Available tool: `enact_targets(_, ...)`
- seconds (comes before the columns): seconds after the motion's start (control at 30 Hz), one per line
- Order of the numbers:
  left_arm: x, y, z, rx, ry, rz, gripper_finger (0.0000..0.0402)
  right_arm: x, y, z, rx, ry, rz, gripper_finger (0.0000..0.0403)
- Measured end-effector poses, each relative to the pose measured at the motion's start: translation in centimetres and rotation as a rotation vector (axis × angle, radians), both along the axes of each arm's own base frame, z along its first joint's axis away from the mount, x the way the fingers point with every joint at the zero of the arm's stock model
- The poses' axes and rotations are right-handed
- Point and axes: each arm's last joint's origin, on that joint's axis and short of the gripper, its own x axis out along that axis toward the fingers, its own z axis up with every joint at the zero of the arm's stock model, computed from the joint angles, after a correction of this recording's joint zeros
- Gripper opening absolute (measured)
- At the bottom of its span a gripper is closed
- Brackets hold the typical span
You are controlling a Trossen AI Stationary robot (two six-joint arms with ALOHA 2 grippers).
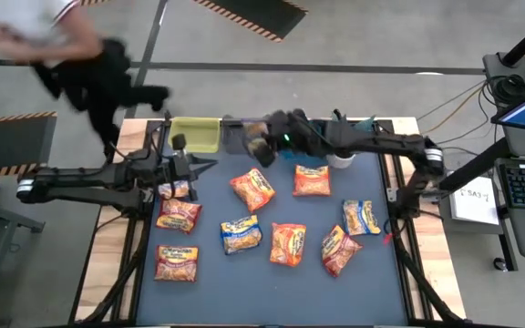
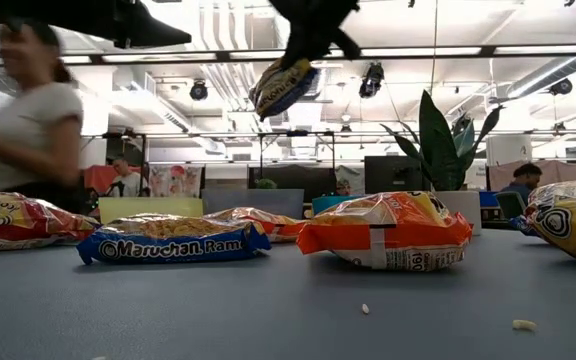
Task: Sort Maruchan noodles
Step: Put the blue noodle pack into the black bin
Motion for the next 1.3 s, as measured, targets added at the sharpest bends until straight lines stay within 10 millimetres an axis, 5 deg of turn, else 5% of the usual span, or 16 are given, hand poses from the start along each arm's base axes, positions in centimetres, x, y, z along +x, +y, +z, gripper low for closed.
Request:
enact_targets(0.4, 0.0, 0.0, -0.3, -0.003, 0.029, 0.000, 0.0000, 3.1, -9.6, -2.3, 0.199, 0.157, -0.164, 0.0033)
enact_targets(0.7, 0.1, 0.0, -0.4, -0.003, 0.034, 0.000, 0.0000, 3.4, -13.9, -5.3, 0.260, 0.207, -0.247, 0.0033)
enact_targets(1.3, 0.2, 0.0, -0.4, -0.003, 0.037, 0.000, 0.0000, 4.5, -14.5, -8.8, 0.331, 0.275, -0.220, 0.0033)
